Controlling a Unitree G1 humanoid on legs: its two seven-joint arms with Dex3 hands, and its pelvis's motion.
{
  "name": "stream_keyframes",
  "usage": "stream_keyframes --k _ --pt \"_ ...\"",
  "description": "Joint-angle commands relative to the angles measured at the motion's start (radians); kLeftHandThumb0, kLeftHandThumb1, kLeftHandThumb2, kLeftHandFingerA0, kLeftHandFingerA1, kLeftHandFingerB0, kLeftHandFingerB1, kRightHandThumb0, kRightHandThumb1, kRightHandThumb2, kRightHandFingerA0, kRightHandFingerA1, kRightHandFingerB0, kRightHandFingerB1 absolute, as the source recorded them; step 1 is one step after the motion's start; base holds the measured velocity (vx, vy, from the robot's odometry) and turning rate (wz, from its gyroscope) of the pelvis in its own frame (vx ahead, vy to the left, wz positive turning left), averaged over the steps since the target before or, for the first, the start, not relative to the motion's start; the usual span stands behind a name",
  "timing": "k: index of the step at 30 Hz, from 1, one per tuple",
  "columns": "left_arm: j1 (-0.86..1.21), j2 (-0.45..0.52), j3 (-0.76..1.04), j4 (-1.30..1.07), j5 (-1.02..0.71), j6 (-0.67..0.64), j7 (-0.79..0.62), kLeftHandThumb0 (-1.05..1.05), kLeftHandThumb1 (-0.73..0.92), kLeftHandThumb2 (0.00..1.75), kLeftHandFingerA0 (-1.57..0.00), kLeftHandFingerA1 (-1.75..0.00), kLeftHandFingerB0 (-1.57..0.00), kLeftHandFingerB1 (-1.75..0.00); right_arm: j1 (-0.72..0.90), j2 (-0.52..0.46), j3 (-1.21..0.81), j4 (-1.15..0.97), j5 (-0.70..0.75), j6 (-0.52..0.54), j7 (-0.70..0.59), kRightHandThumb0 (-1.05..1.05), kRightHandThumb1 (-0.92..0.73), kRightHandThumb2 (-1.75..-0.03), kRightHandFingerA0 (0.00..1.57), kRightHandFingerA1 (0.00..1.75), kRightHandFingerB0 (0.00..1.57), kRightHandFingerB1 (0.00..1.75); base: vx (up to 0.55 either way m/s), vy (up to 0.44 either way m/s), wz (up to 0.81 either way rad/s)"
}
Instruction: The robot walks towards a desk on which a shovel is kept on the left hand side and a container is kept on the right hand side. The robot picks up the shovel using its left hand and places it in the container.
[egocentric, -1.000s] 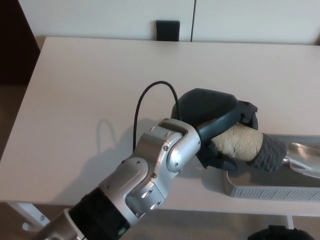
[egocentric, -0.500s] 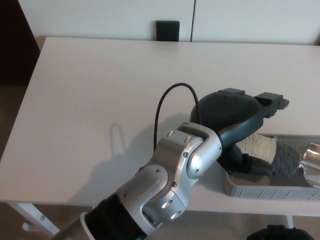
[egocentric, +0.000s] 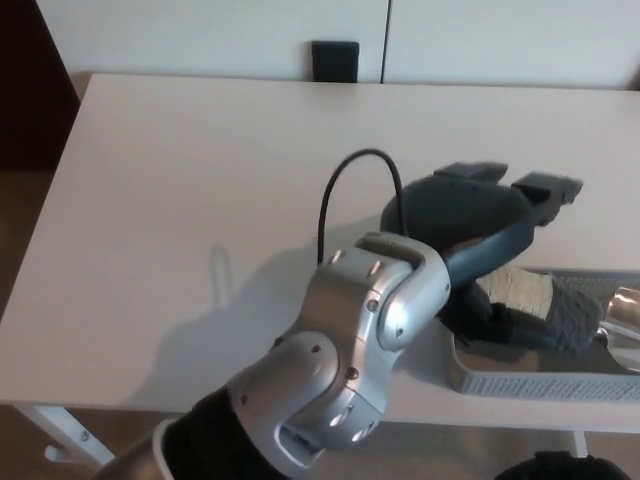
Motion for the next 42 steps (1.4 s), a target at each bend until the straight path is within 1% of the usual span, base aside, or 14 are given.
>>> stream_keyframes --k 1,7,8,10,14,15,16,17,18,19,20,23,28,42 --pt "-0.023 0.036 0.102 -0.187 0.018 0.045 -0.078 -1.05 0.7 0.7 0.0 0.0 0.0 -0.08 0.003 -0.016 0.007 0.01 -0.006 -0.033 0.005 -0.28 -0.36 -0.59 0.66 0.57 0.58 0.55 0.0 0.0 0.0" --pt "-0.014 0.158 0.46 -0.702 -0.155 0.063 -0.235 -1.05 0.75 0.65 0.0 0.0 0.0 -0.09 0.007 -0.021 0.005 0.022 -0.004 -0.04 0.007 -0.28 -0.37 -0.59 0.66 0.57 0.58 0.55 0.0 0.0 0.0" --pt "0.001 0.157 0.536 -0.787 -0.214 0.096 -0.263 -1.05 0.59 1.02 0.0 -0.1 0.0 -0.21 0.009 -0.023 0.002 0.023 -0.004 -0.037 0.005 -0.21 -0.4 -0.51 0.68 0.51 0.6 0.49 0.0 0.0 0.0" --pt "0.018 0.126 0.657 -0.853 -0.289 0.11 -0.322 -1.05 0.6 1.01 0.0 -0.12 0.0 -0.23 0.02 -0.023 -0.005 0.028 0.001 -0.044 -0.002 -0.27 -0.37 -0.59 0.66 0.57 0.58 0.54 0.0 0.0 0.0" --pt "0.196 0.3 1.086 -0.853 -0.798 -0.148 -0.36 -0.93 0.57 1.0 -0.07 -0.52 0.0 -0.53 0.03 -0.015 -0.011 0.044 0.001 -0.035 -0.02 -0.26 -0.38 -0.58 0.67 0.56 0.59 0.54 0.0 0.0 0.0" --pt "0.293 0.336 1.156 -0.853 -0.922 -0.205 -0.346 -1.05 0.67 0.62 -0.05 -0.62 -0.07 -0.54 0.031 -0.015 -0.015 0.044 0.003 -0.036 -0.021 -0.19 -0.41 -0.51 0.68 0.51 0.6 0.49 0.0 0.0 0.0" --pt "0.526 0.365 1.262 -0.853 -1.14 -0.344 -0.325 -0.97 0.58 1.01 -0.08 -0.62 -0.04 -0.53 0.044 -0.012 -0.022 0.022 0.009 -0.019 -0.023 -0.19 -0.4 -0.51 0.66 0.51 0.6 0.5 0.0 0.0 0.0" --pt "0.658 0.343 1.309 -0.853 -1.219 -0.446 -0.337 -0.43 0.16 0.91 -0.09 -0.58 -0.08 -0.56 0.047 -0.006 -0.027 0.02 0.015 -0.017 -0.027 -0.24 -0.38 -0.58 0.66 0.56 0.58 0.54 0.0 0.0 0.0" --pt "0.731 0.334 1.347 -0.853 -1.275 -0.475 -0.368 -0.43 0.14 0.89 -0.1 -0.58 -0.1 -0.57 0.044 -0.005 -0.03 0.021 0.016 -0.013 -0.029 -0.19 -0.4 -0.51 0.68 0.51 0.6 0.49 0.0 0.0 0.0" --pt "0.874 0.327 1.458 -0.853 -1.419 -0.447 -0.471 -1.05 0.56 1.01 -0.22 -0.66 -0.25 -0.61 0.049 -0.003 -0.033 0.012 0.017 -0.008 -0.032 -0.25 -0.38 -0.58 0.67 0.56 0.58 0.54 0.0 0.0 0.0" --pt "0.973 0.297 1.534 -0.853 -1.518 -0.411 -0.556 -1.05 0.7 0.63 -0.34 -0.64 -0.38 -0.58 0.054 0.0 -0.033 0.014 0.022 -0.022 -0.03 -0.25 -0.38 -0.58 0.66 0.56 0.58 0.54 0.0 0.0 0.0" --pt "1.127 0.256 1.613 -0.751 -1.678 -0.391 -0.732 -1.05 0.66 0.61 -0.49 -0.51 -0.52 -0.48 0.06 0.003 -0.037 0.01 0.026 -0.026 -0.034 -0.27 -0.38 -0.59 0.66 0.56 0.58 0.54 0.0 0.0 0.0" --pt "1.274 0.277 1.817 -0.471 -1.652 -0.311 -1.11 -1.05 0.59 0.61 -0.69 -0.48 -0.63 -0.5 0.066 0.004 -0.063 0.037 0.047 -0.065 -0.045 -0.22 -0.4 -0.57 0.68 0.58 0.57 0.55 0.0 0.0 0.0" --pt "1.498 0.469 1.813 -0.281 -1.659 -0.425 -1.115 -1.05 0.58 0.59 -0.7 -0.45 -0.65 -0.44 0.068 -0.014 -0.114 0.163 0.075 -0.128 -0.058 -0.19 -0.39 -0.57 0.69 0.6 0.59 0.56 0.0 0.0 0.0"
